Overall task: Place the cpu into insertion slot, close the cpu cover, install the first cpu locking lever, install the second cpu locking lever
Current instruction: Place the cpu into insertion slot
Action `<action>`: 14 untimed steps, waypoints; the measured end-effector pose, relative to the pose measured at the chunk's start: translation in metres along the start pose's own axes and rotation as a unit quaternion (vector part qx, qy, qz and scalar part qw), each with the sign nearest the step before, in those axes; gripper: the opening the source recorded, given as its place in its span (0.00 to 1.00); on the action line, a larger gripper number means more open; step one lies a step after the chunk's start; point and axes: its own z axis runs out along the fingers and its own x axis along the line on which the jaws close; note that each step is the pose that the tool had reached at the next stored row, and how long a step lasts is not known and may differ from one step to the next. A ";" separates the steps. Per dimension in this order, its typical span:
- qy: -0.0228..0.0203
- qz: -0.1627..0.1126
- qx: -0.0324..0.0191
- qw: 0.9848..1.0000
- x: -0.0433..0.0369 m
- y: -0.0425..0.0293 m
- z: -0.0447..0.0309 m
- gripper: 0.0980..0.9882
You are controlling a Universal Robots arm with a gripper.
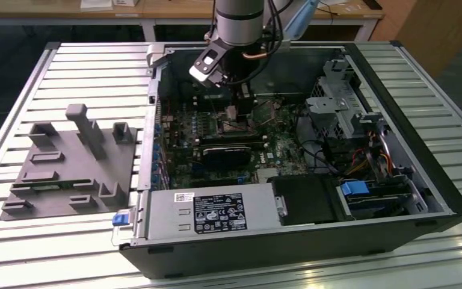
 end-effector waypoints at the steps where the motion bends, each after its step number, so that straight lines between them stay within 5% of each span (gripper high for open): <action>1: 0.000 0.000 0.000 1.000 0.0003 0.0000 0.0004 0.49; 6: 0.000 0.000 0.002 1.000 0.0005 0.0000 0.0005 0.49; 9: -0.001 -0.001 0.016 1.000 0.0004 0.0004 0.0008 0.49; 14: -0.001 -0.001 0.016 1.000 0.0004 0.0008 0.0014 0.49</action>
